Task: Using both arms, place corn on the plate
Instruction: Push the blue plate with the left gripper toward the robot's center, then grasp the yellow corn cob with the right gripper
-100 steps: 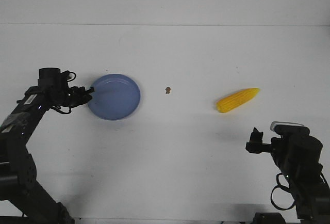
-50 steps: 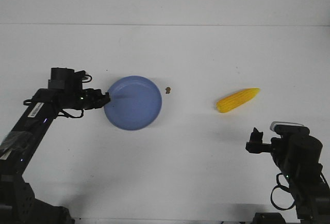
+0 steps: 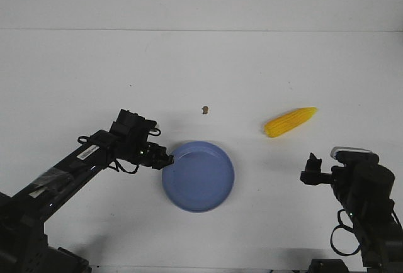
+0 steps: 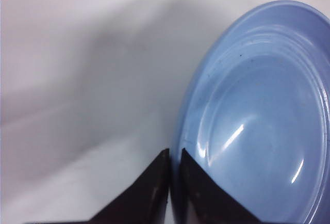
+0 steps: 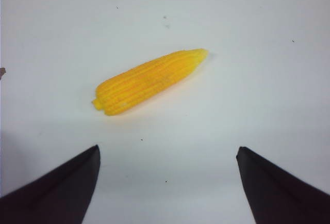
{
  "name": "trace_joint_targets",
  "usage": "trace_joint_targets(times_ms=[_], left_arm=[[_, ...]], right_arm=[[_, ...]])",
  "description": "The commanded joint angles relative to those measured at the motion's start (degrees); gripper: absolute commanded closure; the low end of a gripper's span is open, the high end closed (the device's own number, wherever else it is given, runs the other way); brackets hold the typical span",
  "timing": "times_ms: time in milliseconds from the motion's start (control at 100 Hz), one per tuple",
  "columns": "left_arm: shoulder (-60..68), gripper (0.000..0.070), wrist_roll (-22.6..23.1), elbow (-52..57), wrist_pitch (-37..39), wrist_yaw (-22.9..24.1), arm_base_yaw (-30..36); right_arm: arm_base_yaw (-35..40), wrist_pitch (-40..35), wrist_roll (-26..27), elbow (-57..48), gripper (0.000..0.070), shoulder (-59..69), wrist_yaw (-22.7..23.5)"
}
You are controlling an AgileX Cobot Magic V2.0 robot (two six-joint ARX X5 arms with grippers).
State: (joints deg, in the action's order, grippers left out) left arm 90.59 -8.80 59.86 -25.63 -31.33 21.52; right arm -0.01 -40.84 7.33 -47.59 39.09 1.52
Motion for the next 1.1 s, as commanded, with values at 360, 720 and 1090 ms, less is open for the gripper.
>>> trace_joint_targets(times_ms=[360,720,1090], left_arm=[[0.5,0.0684,-1.2,-4.3,1.7,5.4,2.9],[0.3,0.0142,-2.9,-4.3,4.4,5.4,2.9],[-12.5,0.011,0.9,-1.7,6.3,18.0,-0.4]], right_arm=[[0.0,0.5,0.2,-0.9,0.0142,0.3,0.0],[0.0,0.5,0.2,-0.9,0.0142,0.3,0.0],[0.0,1.4,0.2,-0.9,0.0142,0.3,0.0]])
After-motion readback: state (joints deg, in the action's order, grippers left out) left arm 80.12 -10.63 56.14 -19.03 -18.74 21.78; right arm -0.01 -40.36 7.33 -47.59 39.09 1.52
